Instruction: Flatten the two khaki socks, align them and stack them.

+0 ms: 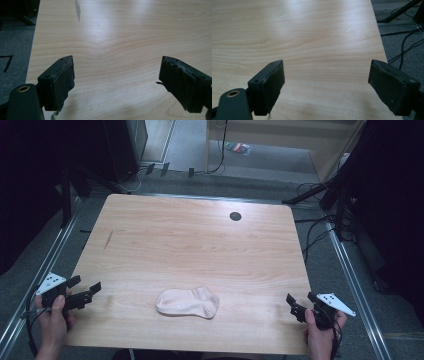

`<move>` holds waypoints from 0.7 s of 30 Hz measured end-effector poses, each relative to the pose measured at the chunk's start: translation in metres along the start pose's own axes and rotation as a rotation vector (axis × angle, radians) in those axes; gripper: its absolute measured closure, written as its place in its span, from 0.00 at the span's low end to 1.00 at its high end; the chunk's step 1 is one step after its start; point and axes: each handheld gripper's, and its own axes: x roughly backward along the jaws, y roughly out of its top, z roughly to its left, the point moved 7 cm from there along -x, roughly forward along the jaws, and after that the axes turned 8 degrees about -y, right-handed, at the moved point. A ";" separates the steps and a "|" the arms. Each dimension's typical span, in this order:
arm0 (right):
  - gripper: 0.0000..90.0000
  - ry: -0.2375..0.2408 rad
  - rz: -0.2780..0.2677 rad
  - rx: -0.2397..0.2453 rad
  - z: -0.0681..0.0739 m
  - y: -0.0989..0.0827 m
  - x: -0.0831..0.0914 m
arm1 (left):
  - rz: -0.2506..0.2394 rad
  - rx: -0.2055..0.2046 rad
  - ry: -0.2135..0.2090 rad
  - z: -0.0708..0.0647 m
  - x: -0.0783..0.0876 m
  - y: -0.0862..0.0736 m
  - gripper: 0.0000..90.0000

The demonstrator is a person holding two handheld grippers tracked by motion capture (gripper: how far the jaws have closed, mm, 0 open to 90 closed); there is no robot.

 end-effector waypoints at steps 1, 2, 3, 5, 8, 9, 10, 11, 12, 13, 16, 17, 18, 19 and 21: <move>0.15 0.000 0.000 0.000 0.000 0.000 0.000 | 0.000 0.000 0.000 0.000 0.000 0.000 0.16; 0.15 0.001 -0.002 0.008 0.000 -0.002 0.002 | 0.001 0.001 -0.005 0.000 0.002 -0.001 0.16; 0.15 0.003 -0.002 0.008 0.000 -0.004 0.003 | 0.001 -0.005 -0.006 0.000 0.003 -0.002 0.16; 0.15 0.010 -0.005 0.009 -0.001 -0.007 0.007 | -0.015 0.008 -0.011 0.002 0.005 -0.002 0.15; 0.15 0.014 -0.006 0.004 -0.002 -0.009 0.010 | -0.023 0.032 -0.014 0.003 0.001 -0.004 0.15; 0.15 0.014 -0.006 0.004 -0.002 -0.009 0.010 | -0.023 0.032 -0.014 0.003 0.001 -0.004 0.16; 0.15 0.012 -0.004 -0.002 -0.001 -0.009 0.010 | -0.017 0.014 -0.009 0.001 0.000 -0.004 0.16; 0.15 0.012 -0.004 -0.002 -0.001 -0.009 0.010 | -0.017 0.014 -0.009 0.001 0.000 -0.004 0.16; 0.15 0.016 0.001 0.001 -0.001 -0.009 0.010 | -0.015 0.016 -0.011 0.001 -0.001 -0.004 0.15; 0.15 0.016 0.001 0.001 -0.001 -0.009 0.010 | -0.015 0.016 -0.011 0.001 -0.001 -0.004 0.15; 0.15 0.014 0.002 -0.008 -0.002 -0.009 0.009 | -0.018 0.034 -0.020 0.002 0.000 -0.004 0.15; 0.15 0.014 0.002 -0.008 -0.002 -0.009 0.009 | -0.018 0.034 -0.020 0.002 0.000 -0.004 0.15; 0.15 0.019 0.001 -0.012 -0.002 -0.009 0.009 | -0.012 0.039 -0.018 0.003 -0.001 -0.004 0.15; 0.15 0.019 0.001 -0.012 -0.002 -0.009 0.009 | -0.012 0.039 -0.018 0.003 -0.001 -0.004 0.15; 0.15 0.021 0.003 -0.013 -0.002 -0.009 0.009 | -0.002 0.035 -0.014 0.003 -0.001 -0.004 0.15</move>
